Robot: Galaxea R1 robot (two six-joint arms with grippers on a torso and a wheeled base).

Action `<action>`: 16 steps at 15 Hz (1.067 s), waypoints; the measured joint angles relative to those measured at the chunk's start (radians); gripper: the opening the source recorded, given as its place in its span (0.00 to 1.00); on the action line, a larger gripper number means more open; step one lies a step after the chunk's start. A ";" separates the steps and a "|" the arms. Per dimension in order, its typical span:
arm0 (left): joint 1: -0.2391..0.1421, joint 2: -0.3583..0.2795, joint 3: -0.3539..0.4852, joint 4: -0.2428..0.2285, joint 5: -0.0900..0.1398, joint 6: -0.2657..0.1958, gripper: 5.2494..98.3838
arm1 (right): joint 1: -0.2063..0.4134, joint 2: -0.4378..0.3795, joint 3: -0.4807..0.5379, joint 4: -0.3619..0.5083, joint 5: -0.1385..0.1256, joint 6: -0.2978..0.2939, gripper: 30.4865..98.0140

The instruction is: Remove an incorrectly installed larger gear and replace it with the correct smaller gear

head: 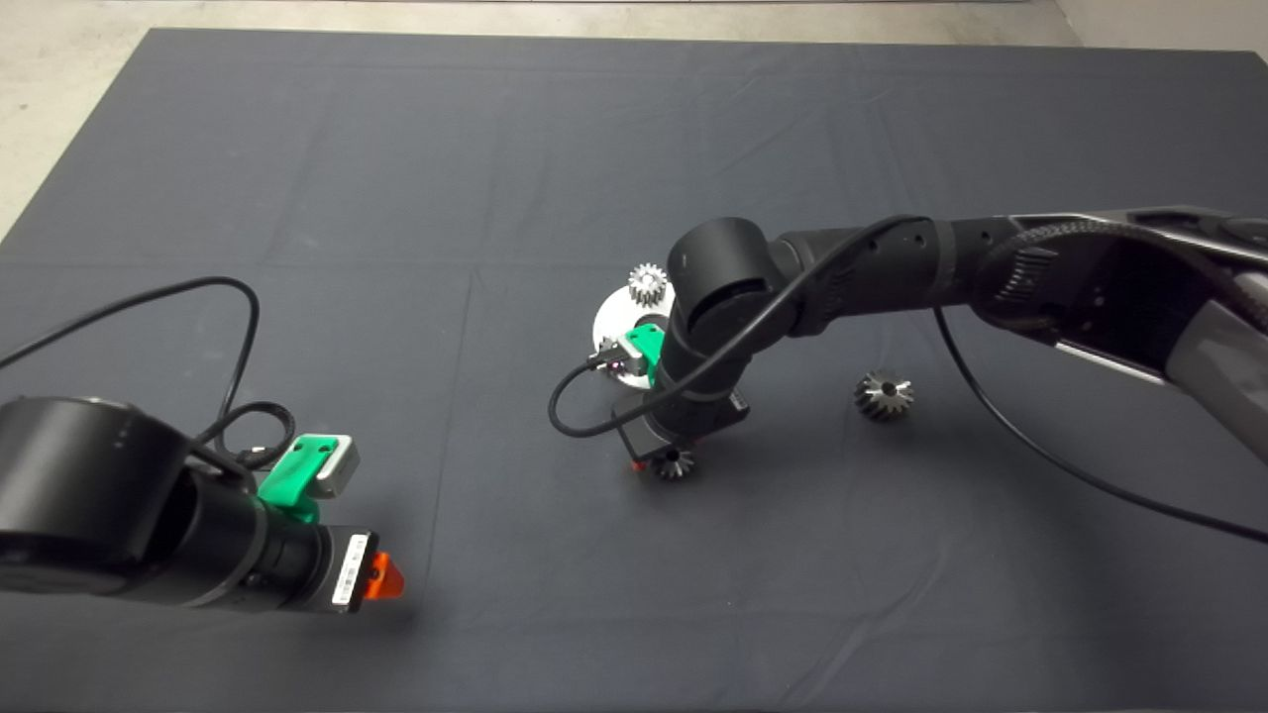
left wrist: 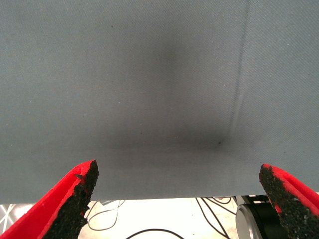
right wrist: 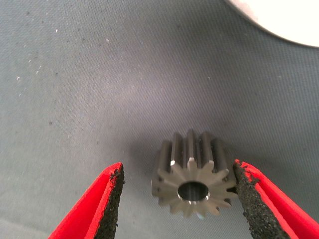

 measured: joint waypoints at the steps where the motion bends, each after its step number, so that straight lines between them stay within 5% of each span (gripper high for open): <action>1: 0.000 0.000 0.000 0.000 0.000 0.000 0.84 | -0.001 0.002 -0.010 0.000 0.000 -0.003 0.39; 16: 0.015 -0.002 0.000 0.019 0.000 -0.004 0.84 | -0.005 0.006 0.007 0.009 -0.003 -0.021 0.39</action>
